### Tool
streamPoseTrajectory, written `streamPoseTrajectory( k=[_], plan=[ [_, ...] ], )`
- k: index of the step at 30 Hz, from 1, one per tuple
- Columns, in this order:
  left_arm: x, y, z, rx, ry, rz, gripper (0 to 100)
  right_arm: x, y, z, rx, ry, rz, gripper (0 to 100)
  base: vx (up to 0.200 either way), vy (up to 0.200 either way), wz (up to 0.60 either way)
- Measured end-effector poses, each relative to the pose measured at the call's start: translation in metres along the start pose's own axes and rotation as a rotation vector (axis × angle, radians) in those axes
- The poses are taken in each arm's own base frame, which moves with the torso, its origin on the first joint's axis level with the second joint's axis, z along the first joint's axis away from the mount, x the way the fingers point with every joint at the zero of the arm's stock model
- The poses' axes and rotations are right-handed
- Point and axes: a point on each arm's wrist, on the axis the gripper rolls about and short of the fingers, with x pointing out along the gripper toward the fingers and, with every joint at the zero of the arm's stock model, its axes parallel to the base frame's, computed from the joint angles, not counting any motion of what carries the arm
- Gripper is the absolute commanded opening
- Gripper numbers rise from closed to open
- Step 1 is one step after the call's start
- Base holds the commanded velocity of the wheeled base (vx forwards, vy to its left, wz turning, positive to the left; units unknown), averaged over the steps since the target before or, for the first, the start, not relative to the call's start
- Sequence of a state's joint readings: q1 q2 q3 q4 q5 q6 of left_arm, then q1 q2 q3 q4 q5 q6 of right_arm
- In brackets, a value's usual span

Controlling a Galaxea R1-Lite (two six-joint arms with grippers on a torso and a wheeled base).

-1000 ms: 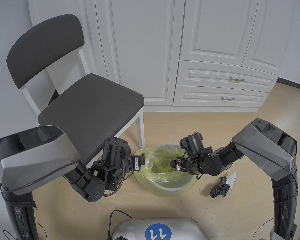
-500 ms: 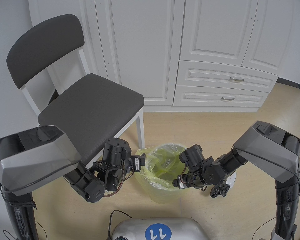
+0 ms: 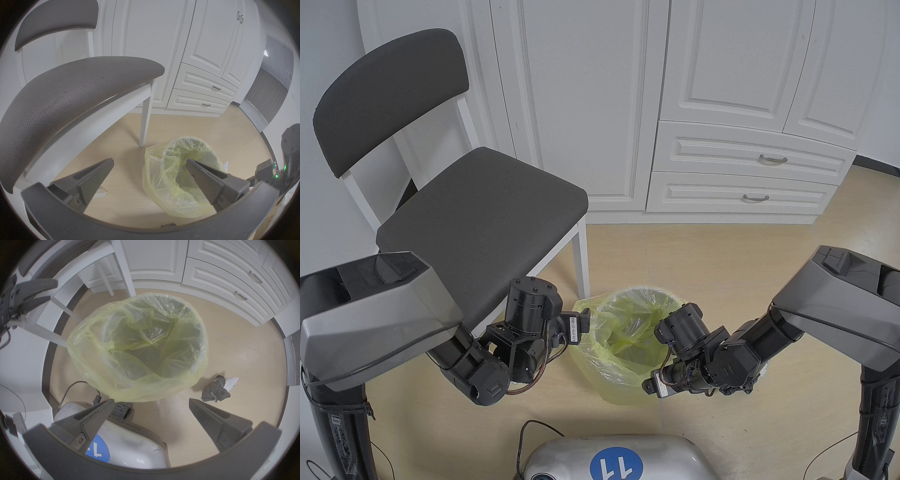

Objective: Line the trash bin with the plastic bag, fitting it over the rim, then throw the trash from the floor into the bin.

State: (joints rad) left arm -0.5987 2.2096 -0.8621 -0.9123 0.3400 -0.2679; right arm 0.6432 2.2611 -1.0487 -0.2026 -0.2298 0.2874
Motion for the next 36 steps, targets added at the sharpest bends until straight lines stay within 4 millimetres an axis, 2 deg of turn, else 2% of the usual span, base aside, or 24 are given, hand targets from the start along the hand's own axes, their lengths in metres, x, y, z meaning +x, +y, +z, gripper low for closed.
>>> streamPoseTrajectory(
  k=[7, 16, 20, 23, 29, 32, 36],
  plan=[
    [0.000, 0.000, 0.000, -0.001, -0.001, 0.000, 100, -0.011, 0.000, -0.001, -0.015, -0.012, 0.007, 100, 0.000, 0.000, 0.00],
    [0.001, 0.000, 0.002, -0.003, -0.006, 0.000, 100, -0.026, -0.017, 0.027, 0.086, -0.121, 0.031, 100, 0.000, 0.000, 0.00],
    [0.001, 0.000, 0.002, -0.004, -0.007, 0.000, 100, -0.012, -0.015, 0.038, 0.153, -0.195, 0.051, 100, 0.000, 0.000, 0.00],
    [0.002, 0.000, 0.002, -0.005, -0.008, 0.000, 100, 0.006, -0.009, 0.043, 0.210, -0.243, 0.071, 100, 0.000, 0.000, 0.00],
    [0.004, -0.001, 0.000, -0.002, -0.002, -0.001, 100, 0.039, 0.001, 0.033, 0.222, -0.205, 0.072, 100, 0.000, 0.000, 0.00],
    [0.005, -0.001, -0.002, 0.000, 0.002, -0.001, 100, 0.043, 0.001, 0.023, 0.179, -0.124, 0.052, 100, 0.000, 0.000, 0.00],
    [0.007, -0.001, -0.006, 0.004, 0.012, 0.001, 100, 0.034, -0.002, 0.012, 0.112, -0.010, 0.038, 100, 0.000, 0.000, 0.00]
  ],
)
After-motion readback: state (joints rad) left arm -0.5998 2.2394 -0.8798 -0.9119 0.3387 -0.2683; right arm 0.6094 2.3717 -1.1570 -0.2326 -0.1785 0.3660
